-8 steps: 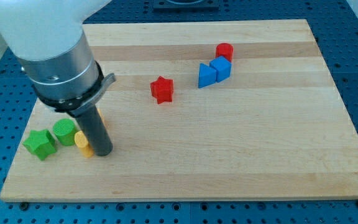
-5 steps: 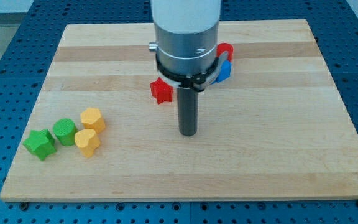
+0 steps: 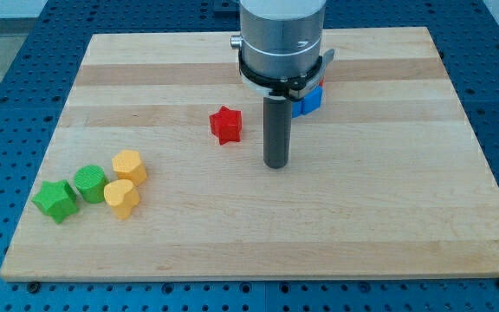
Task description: Push the red star into the triangle
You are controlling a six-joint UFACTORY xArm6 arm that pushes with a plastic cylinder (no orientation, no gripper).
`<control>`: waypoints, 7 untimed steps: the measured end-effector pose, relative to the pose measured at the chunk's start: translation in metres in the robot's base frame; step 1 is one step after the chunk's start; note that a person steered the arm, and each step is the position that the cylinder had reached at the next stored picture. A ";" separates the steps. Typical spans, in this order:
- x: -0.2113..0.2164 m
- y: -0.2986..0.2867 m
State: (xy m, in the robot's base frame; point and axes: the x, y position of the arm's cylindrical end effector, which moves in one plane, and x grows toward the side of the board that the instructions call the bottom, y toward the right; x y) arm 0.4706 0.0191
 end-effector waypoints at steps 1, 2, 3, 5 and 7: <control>-0.008 0.000; -0.018 0.001; -0.029 0.002; -0.049 0.007; -0.062 0.018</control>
State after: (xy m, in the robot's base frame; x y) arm 0.4088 0.0370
